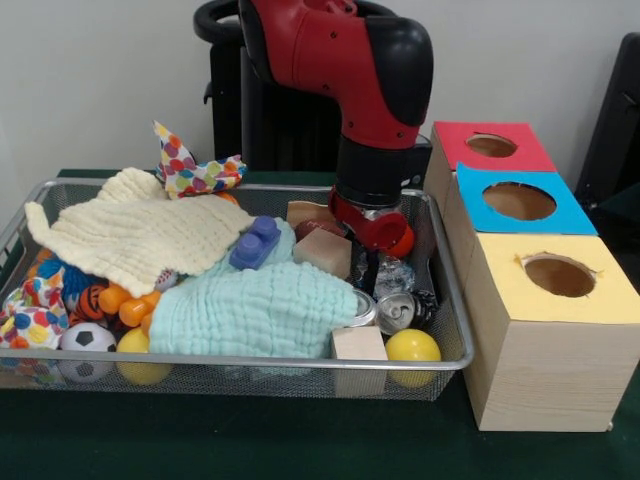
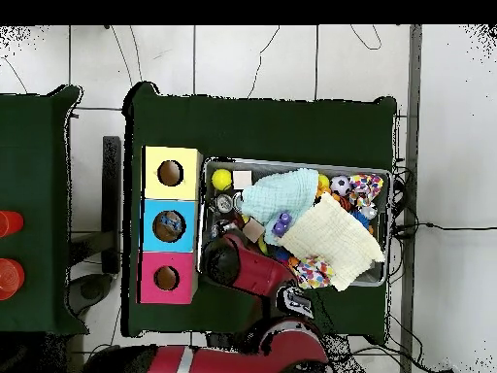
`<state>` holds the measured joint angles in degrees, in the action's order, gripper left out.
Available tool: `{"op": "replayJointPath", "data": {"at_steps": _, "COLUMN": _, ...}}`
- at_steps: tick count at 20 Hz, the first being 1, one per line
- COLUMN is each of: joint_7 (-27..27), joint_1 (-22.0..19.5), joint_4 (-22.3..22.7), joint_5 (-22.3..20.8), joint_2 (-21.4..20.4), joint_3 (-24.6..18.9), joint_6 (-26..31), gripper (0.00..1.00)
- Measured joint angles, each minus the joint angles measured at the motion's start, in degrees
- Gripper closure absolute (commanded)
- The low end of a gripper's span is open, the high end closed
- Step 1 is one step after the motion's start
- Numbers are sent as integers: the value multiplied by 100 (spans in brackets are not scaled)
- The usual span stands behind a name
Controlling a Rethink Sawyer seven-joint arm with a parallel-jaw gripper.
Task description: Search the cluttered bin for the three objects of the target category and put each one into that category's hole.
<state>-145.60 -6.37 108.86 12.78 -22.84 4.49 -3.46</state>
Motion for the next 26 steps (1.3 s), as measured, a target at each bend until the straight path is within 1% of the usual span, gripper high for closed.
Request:
{"op": "replayJointPath", "data": {"at_steps": 11, "joint_7": 0, "joint_1": -252, "joint_4": 268, "joint_5": 21, "joint_2": -78, "joint_3": -383, "joint_6": -4, "gripper": 0}}
{"op": "replayJointPath", "data": {"at_steps": 14, "joint_7": 0, "joint_1": -305, "joint_4": 342, "joint_5": 49, "joint_2": -107, "joint_3": -426, "joint_6": -4, "gripper": 0}}
{"op": "replayJointPath", "data": {"at_steps": 19, "joint_7": 0, "joint_1": -384, "joint_4": 380, "joint_5": 57, "joint_2": -111, "joint_3": -499, "joint_6": -2, "gripper": 0}}
{"op": "replayJointPath", "data": {"at_steps": 26, "joint_7": 0, "joint_1": -628, "joint_4": 439, "joint_5": 58, "joint_2": -111, "joint_3": -738, "joint_6": -4, "gripper": 0}}
